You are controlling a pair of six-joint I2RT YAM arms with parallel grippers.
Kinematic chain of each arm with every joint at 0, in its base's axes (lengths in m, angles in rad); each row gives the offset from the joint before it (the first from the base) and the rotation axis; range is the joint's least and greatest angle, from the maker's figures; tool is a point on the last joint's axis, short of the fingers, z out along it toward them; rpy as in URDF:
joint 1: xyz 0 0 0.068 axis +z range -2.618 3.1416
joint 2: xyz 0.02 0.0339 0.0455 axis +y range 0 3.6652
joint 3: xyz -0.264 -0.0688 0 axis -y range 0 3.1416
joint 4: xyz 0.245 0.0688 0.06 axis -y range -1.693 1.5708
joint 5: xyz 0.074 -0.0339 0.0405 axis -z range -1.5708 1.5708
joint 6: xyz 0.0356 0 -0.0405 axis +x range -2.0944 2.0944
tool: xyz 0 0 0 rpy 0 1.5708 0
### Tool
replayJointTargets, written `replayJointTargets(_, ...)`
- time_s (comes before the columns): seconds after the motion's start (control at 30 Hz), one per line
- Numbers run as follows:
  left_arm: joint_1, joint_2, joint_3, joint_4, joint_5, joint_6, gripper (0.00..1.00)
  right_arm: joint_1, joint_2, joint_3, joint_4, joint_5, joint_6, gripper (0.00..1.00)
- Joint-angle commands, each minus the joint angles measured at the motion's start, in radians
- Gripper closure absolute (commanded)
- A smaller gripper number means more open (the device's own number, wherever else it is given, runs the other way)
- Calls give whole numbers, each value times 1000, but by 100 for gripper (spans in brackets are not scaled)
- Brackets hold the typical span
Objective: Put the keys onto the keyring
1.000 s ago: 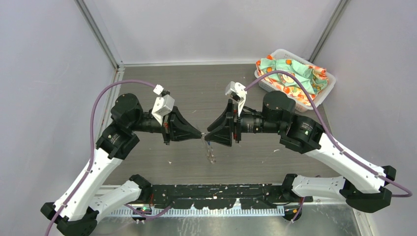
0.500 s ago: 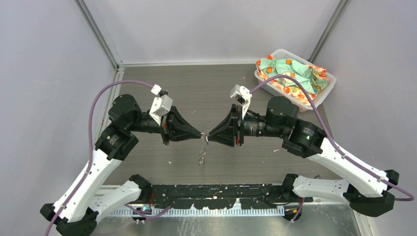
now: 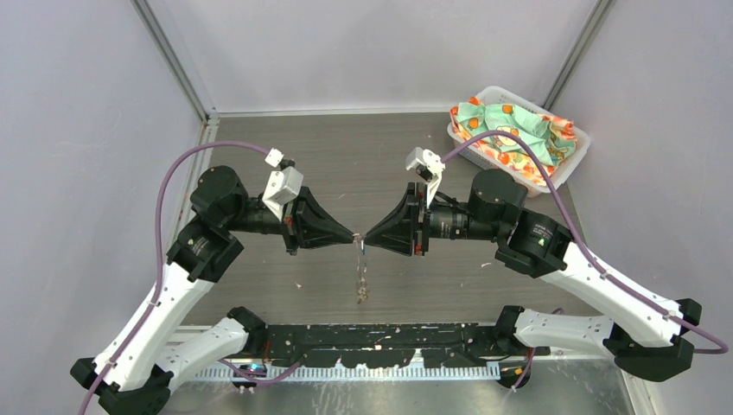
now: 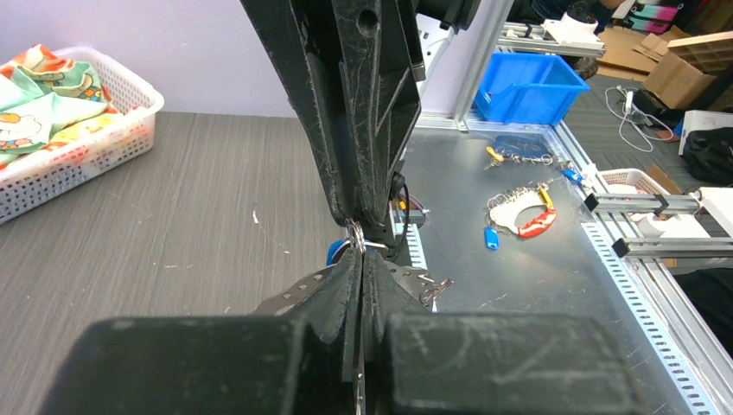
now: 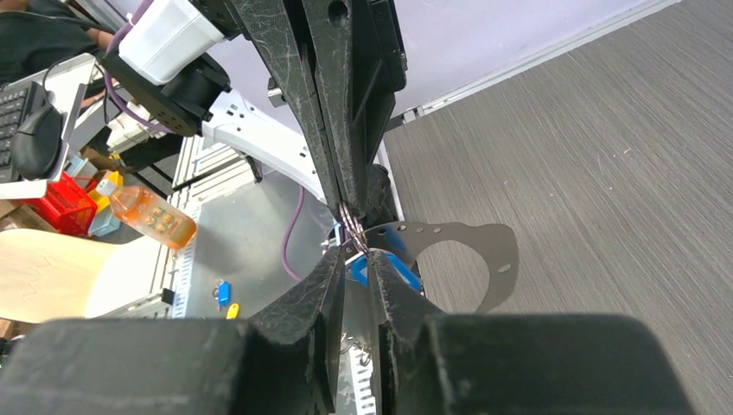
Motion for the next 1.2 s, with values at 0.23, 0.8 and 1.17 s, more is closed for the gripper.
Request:
replayJointTargets(0.23,0,-21,20,53,-2,-3,100,-1,8,16,48,-49,-3,96)
replayJointTargets(0.8,0,-31,25,61,-29,6,100,-2,-33,-57,45,-47,34,99)
replayJointTargets(1.17,0,-36,20,56,-32,12,100,-2,-56,-69,68,52,36,22)
